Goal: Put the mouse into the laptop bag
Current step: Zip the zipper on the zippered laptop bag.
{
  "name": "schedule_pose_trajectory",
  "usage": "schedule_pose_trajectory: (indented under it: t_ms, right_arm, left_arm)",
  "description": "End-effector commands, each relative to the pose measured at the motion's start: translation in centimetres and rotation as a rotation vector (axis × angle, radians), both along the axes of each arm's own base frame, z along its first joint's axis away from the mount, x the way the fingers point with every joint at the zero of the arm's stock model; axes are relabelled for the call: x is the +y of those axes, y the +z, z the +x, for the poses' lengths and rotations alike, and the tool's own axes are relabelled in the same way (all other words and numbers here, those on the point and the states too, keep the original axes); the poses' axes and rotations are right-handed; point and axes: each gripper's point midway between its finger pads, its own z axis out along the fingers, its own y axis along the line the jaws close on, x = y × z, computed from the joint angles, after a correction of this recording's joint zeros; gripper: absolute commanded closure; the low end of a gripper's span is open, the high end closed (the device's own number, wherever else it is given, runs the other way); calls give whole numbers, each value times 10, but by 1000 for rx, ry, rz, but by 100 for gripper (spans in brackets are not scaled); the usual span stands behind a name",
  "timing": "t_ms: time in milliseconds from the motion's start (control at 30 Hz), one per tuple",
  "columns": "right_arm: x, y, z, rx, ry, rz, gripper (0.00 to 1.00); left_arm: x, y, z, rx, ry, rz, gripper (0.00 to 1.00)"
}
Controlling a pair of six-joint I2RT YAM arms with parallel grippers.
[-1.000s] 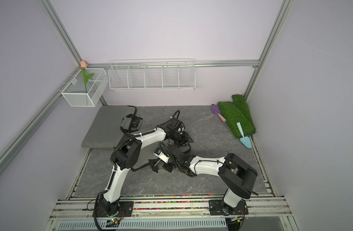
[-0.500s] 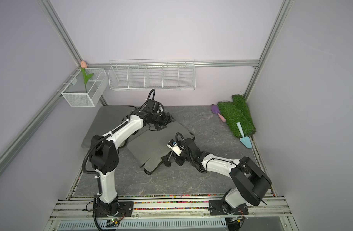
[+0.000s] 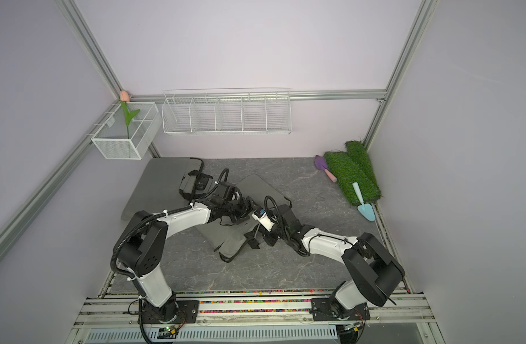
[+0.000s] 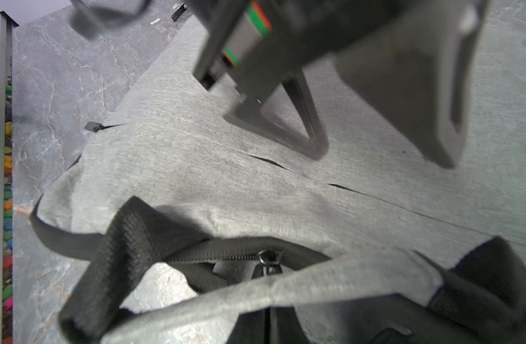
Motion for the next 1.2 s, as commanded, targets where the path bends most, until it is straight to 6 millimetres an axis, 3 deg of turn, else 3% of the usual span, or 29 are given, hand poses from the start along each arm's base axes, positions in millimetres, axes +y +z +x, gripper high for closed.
schedule_pose_trajectory:
  t_ms: [0, 133, 267, 433, 633, 833, 1167]
  right_arm:
    - [16, 14, -6, -44, 46, 42, 94]
    - [16, -4, -14, -47, 40, -68, 93]
    - [16, -17, -23, -42, 47, -130, 93]
    - [36, -24, -62, -89, 162, -194, 93]
    - [67, -26, -101, -107, 281, -204, 93]
    - [104, -24, -128, -102, 353, -224, 93]
    - [153, -15, -144, 27, 321, -208, 93]
  left_arm:
    - [-6, -61, -2, 122, 27, 33, 24]
    - [-16, -106, -6, 163, 68, 63, 24]
    - [-32, -131, -9, 197, 47, 64, 24]
    - [-32, -156, -6, 221, 62, 88, 24]
    - [-34, -163, -6, 221, 63, 81, 24]
    - [-36, -164, -5, 218, 56, 79, 24]
    - [-39, -168, -7, 215, 42, 67, 25]
